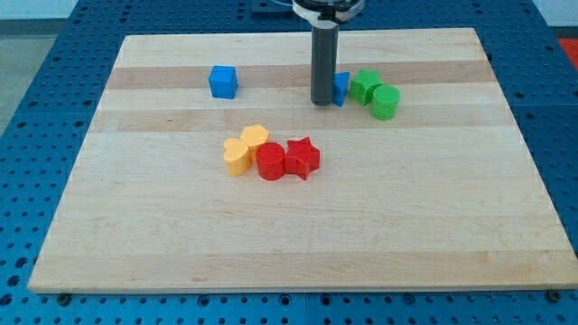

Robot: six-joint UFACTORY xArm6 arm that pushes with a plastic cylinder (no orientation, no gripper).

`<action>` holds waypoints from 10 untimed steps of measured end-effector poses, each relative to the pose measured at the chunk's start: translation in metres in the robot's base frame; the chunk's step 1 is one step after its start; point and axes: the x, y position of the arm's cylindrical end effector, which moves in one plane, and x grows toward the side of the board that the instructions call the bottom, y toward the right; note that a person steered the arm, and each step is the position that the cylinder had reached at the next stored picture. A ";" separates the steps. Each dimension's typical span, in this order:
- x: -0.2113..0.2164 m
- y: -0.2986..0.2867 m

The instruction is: Slide the blue cube into the blue triangle

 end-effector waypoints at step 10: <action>-0.039 -0.163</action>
